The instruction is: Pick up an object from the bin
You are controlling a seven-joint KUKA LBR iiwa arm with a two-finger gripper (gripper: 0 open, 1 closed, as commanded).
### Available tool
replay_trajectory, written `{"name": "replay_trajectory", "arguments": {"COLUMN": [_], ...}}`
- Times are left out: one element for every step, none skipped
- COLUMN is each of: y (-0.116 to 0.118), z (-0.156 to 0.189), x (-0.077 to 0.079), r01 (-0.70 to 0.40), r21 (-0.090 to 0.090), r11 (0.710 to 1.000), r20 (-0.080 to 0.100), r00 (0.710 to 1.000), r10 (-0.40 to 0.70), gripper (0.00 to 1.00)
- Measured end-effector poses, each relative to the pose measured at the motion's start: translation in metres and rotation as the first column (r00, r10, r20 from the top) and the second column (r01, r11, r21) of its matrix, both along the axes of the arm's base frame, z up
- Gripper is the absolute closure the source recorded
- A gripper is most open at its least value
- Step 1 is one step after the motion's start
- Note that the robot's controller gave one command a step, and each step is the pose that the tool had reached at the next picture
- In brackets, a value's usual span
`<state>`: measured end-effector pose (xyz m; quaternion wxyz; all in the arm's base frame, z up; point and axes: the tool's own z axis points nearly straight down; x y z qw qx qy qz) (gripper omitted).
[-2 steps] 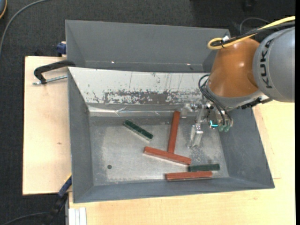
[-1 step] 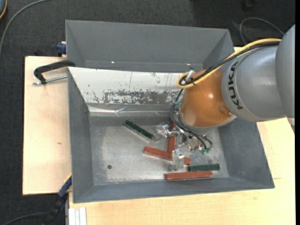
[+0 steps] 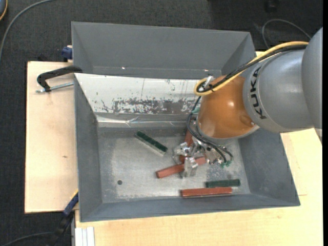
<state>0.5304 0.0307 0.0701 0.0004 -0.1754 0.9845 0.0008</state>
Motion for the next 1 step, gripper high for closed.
{"name": "replay_trajectory", "arguments": {"y": [0.0068], "z": [0.1395], "x": [0.0112], "r01": [-0.183], "r21": [-0.002], "r11": [0.983], "r20": [0.009], "r00": [0.983], "r10": [0.183], "gripper": [1.0]}}
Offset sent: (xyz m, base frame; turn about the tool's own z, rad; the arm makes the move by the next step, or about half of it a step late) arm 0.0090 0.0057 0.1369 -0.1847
